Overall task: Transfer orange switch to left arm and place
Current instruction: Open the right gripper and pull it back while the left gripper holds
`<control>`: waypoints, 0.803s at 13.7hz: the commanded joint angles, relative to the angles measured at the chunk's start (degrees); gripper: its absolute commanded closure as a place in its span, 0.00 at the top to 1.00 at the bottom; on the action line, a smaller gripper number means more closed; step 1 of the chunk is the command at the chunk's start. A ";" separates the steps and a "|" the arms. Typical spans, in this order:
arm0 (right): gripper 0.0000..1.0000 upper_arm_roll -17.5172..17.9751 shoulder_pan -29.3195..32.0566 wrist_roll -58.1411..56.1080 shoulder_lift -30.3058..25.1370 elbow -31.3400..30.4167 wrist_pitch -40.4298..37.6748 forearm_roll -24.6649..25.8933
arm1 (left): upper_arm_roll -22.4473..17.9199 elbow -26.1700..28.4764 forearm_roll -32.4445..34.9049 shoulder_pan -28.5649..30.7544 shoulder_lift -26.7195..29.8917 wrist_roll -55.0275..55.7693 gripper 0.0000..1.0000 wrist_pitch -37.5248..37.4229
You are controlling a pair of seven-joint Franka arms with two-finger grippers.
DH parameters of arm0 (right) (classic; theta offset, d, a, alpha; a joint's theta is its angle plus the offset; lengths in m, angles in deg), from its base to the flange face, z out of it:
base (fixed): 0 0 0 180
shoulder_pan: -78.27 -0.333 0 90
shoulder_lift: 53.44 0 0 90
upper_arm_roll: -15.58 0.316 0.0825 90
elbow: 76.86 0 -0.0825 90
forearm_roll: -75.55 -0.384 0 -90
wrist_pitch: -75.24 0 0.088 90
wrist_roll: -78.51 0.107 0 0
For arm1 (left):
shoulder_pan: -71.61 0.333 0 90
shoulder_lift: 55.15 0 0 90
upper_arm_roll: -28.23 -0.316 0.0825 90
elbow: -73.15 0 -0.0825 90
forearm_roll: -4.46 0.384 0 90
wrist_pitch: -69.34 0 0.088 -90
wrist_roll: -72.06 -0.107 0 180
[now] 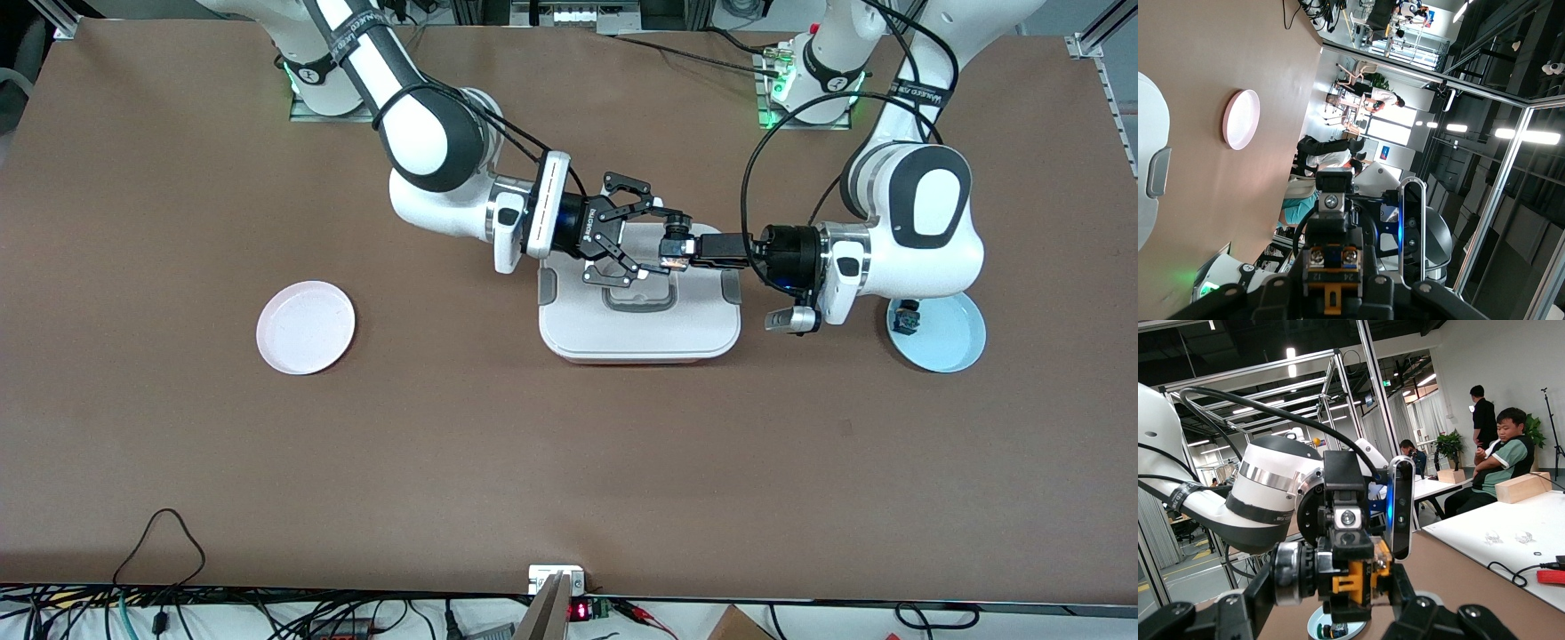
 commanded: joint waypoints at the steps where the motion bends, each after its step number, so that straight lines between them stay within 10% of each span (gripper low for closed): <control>1: 1.00 -0.43 0.38 0.54 0.03 1.48 1.13 -0.31 | 0.18 0.59 -1.04 0.01 0.23 -1.90 0.00 -1.76; 5: 1.00 -4.56 3.96 8.25 -2.77 2.09 -2.97 10.01 | 0.09 0.59 -1.04 0.01 0.32 -1.99 0.00 -1.76; 11: 1.00 -4.74 22.33 19.01 -9.36 0.70 -30.82 35.43 | -1.75 1.12 -0.08 1.33 1.28 -2.08 0.00 -5.08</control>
